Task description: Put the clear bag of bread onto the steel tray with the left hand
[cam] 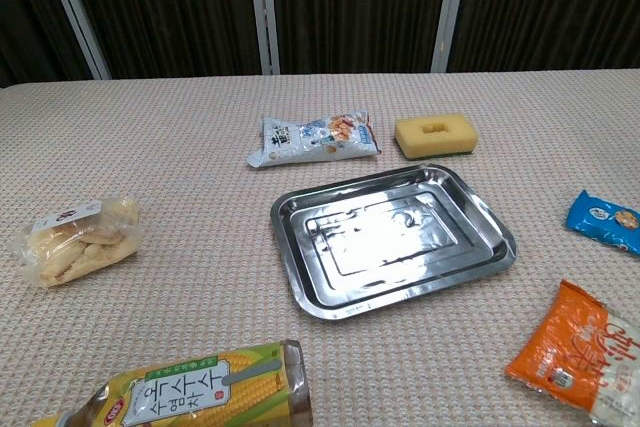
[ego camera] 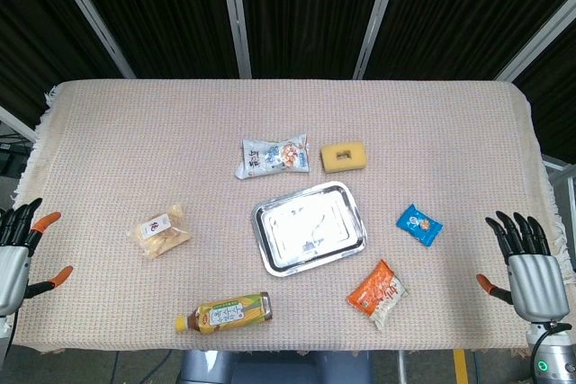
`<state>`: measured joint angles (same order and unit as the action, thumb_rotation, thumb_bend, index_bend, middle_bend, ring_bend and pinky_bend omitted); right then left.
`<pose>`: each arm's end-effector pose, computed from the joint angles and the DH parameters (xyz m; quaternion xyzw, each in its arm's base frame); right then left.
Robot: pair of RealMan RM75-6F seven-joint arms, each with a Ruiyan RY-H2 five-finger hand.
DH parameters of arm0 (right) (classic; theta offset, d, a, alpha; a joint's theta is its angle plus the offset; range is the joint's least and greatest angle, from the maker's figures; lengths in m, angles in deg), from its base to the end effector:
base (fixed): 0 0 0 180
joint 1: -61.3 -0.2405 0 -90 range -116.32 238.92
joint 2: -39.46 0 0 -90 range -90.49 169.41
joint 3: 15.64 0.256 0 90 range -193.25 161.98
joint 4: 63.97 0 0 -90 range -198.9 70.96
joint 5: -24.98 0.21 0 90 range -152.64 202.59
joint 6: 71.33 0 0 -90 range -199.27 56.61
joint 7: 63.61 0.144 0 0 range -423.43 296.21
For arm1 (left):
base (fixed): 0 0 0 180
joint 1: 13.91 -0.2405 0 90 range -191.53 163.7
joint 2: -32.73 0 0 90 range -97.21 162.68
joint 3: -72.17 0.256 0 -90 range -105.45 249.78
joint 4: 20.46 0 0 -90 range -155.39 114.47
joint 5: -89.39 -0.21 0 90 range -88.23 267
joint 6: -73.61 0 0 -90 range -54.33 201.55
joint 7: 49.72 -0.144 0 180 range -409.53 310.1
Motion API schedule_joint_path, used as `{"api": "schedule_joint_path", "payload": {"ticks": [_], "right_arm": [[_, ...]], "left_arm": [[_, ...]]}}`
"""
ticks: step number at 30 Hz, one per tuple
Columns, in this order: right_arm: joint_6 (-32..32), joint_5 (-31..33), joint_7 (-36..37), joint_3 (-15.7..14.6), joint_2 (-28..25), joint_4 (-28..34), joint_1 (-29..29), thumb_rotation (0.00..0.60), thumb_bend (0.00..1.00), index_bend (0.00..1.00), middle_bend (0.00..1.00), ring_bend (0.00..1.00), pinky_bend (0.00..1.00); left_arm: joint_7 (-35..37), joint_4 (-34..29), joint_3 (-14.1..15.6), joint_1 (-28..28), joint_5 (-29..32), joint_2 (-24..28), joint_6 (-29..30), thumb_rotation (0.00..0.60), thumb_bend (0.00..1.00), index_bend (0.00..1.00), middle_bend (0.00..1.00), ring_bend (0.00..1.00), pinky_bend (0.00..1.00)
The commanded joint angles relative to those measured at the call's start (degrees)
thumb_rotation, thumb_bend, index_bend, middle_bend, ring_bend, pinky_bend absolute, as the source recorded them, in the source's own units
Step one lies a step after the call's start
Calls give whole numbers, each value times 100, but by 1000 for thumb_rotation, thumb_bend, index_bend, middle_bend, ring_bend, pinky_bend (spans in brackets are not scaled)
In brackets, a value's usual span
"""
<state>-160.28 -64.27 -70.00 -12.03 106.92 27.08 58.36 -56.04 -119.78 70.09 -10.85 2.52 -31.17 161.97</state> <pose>-0.3040 -0.1729 0.1502 0.6014 -0.3396 0.3906 0.6086 -0.2884 0.1670 0.1552 -0.5851 -0.3837 -0.3971 0.5940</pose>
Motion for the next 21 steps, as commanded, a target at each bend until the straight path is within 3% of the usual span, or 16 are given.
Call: {"api": "schedule_joint_path", "payload": {"ticks": [1,21], "right_arm": [[-10,-4,7,0,4,-4,3,600,68,122,73,0,56],[-120,-57,136,-34,6,-91,71,600,68,122,73,0,56]], "left_arm": [[-3,-2,0,-6,-8,-7,11,589,153,188,0,0,0],[60,-2,64,-64,-70,-3,39,588,153,189,0,0,0]]}}
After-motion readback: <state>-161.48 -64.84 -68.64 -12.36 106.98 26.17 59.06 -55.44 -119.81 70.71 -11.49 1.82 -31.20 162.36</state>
